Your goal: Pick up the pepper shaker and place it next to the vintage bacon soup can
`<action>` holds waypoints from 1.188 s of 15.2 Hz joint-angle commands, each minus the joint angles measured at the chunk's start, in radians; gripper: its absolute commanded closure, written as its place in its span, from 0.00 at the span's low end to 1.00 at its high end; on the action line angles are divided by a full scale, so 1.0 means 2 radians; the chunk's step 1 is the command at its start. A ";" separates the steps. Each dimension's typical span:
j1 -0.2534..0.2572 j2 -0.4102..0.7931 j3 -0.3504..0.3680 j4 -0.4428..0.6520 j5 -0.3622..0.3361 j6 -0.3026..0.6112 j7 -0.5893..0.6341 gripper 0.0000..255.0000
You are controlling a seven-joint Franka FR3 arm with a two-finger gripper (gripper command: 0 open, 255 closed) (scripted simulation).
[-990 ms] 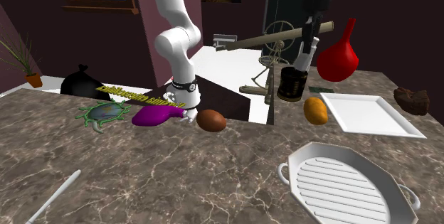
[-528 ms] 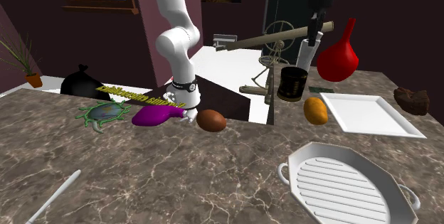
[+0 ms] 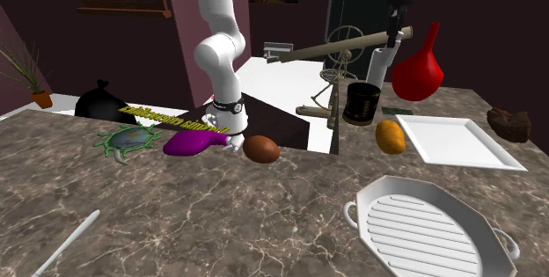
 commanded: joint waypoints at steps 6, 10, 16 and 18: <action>0.017 0.038 0.016 0.017 -0.012 0.020 0.037 1.00; 0.017 0.041 0.016 -0.006 -0.013 0.046 0.038 1.00; 0.018 0.050 0.016 -0.037 -0.015 0.085 0.040 1.00; 0.018 0.053 0.016 -0.046 -0.016 0.097 0.041 1.00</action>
